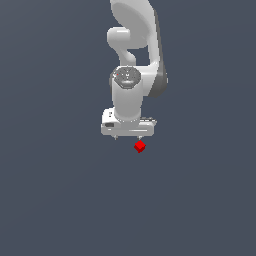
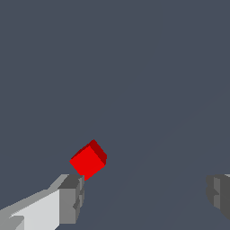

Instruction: Lift up the red cube by 0.2 meters.

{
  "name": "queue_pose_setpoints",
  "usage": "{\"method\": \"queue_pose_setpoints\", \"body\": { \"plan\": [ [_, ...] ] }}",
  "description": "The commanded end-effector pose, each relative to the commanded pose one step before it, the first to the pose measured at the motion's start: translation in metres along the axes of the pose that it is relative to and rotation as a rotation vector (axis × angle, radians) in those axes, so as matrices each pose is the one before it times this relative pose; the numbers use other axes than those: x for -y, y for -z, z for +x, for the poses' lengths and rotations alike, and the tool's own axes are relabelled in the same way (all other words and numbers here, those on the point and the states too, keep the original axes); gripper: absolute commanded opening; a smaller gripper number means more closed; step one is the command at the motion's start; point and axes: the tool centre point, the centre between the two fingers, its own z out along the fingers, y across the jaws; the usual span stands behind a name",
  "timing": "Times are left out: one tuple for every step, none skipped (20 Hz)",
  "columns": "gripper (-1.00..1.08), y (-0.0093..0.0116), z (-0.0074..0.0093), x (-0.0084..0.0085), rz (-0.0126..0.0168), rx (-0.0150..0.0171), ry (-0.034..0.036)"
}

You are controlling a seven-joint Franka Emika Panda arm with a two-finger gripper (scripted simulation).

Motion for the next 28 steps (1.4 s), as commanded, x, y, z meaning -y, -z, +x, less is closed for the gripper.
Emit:
{"method": "queue_pose_setpoints", "body": {
  "plan": [
    [1.00, 0.00000, 0.00000, -0.00001, 0.00000, 0.00000, 0.00000],
    [1.00, -0.00017, -0.00001, 0.00014, -0.00003, -0.00007, 0.00097],
    [1.00, -0.00054, -0.00003, 0.00025, -0.00003, -0.00017, 0.00267],
    [1.00, -0.00090, -0.00006, 0.00053, -0.00005, -0.00029, 0.00462],
    [1.00, -0.00126, -0.00009, 0.00071, -0.00007, -0.00041, 0.00643],
    [1.00, -0.00162, -0.00011, 0.00091, -0.00009, -0.00053, 0.00827],
    [1.00, -0.00198, -0.00014, 0.00112, -0.00011, -0.00065, 0.01013],
    [1.00, -0.00235, -0.00017, 0.00132, -0.00013, -0.00077, 0.01198],
    [1.00, -0.00271, -0.00019, 0.00154, -0.00015, -0.00089, 0.01387],
    [1.00, -0.00309, -0.00022, 0.00174, -0.00018, -0.00101, 0.01574],
    [1.00, -0.00346, -0.00025, 0.00195, -0.00020, -0.00113, 0.01766],
    [1.00, -0.00384, -0.00028, 0.00216, -0.00022, -0.00126, 0.01957],
    [1.00, -0.00422, -0.00031, 0.00238, -0.00024, -0.00139, 0.02154],
    [1.00, -0.00461, -0.00034, 0.00260, -0.00027, -0.00152, 0.02351],
    [1.00, -0.00500, -0.00037, 0.00282, -0.00029, -0.00165, 0.02552],
    [1.00, -0.00541, -0.00040, 0.00305, -0.00032, -0.00178, 0.02757],
    [1.00, -0.00582, -0.00044, 0.00327, -0.00035, -0.00192, 0.02965],
    [1.00, -0.00624, -0.00047, 0.00351, -0.00038, -0.00206, 0.03179],
    [1.00, -0.00667, -0.00051, 0.00375, -0.00041, -0.00221, 0.03399],
    [1.00, -0.00685, -0.00052, 0.00383, -0.00044, -0.00226, 0.03485],
    [1.00, -0.00655, -0.00050, 0.00365, -0.00045, -0.00216, 0.03327],
    [1.00, -0.00623, -0.00047, 0.00346, -0.00044, -0.00204, 0.03160],
    [1.00, -0.00589, -0.00044, 0.00327, -0.00042, -0.00193, 0.02987],
    [1.00, -0.00555, -0.00042, 0.00308, -0.00041, -0.00182, 0.02813],
    [1.00, -0.00522, -0.00039, 0.00286, -0.00042, -0.00169, 0.02639],
    [1.00, -0.00489, -0.00037, 0.00264, -0.00045, -0.00155, 0.02461],
    [1.00, -0.00455, -0.00035, 0.00243, -0.00047, -0.00140, 0.02280],
    [1.00, -0.00419, -0.00033, 0.00222, -0.00046, -0.00127, 0.02097]
  ]
}}
